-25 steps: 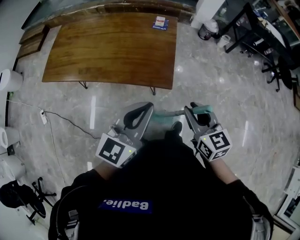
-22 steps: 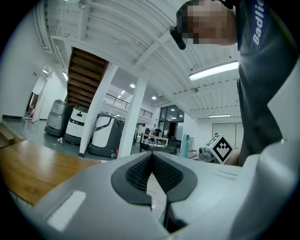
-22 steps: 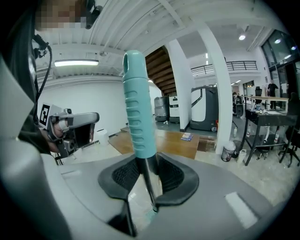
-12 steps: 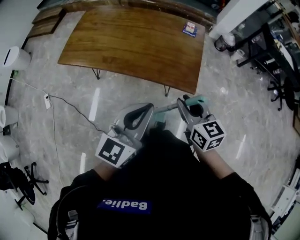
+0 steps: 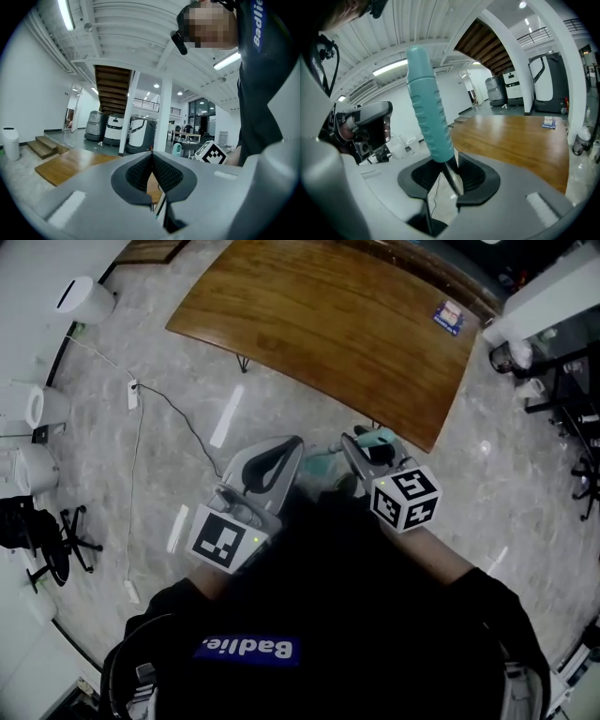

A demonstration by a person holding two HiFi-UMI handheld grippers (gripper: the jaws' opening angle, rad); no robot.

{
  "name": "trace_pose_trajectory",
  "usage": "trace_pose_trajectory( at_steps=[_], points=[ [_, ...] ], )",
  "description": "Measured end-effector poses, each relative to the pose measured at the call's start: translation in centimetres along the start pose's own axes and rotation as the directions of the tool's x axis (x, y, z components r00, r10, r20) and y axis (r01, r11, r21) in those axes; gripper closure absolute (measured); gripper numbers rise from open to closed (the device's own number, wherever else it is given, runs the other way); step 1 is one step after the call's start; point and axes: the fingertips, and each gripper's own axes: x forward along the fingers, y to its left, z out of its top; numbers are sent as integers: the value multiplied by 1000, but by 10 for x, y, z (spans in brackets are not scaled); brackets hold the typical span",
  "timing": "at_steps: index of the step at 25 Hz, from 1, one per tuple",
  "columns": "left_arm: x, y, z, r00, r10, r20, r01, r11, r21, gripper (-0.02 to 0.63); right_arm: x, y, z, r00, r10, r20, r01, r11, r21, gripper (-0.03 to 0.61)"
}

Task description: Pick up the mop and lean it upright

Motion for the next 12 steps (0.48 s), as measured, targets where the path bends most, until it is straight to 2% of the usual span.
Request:
trace_pose_trajectory(
  at_steps=[3,6,9,12],
  points=[
    [-4,12,-6,1000,13,-11,-14,1000,-16,594,21,11,-4,999,26,-24,-26,1000,0,460],
    [-10,25,-4,1000,-14,-7,14,1000,-19,594,36,23,-9,998,26,-49,-26,1000,-3,459],
    [-13,47,-2,998,-69,14,69,997,-25,594,53,31,-14,997,-15,-76,14,1000,-12,459],
    [-22,75,0,989,-143,26,144,989,-37,594,69,40,-22,992,-92,-92,92,996,-12,460]
  ],
)
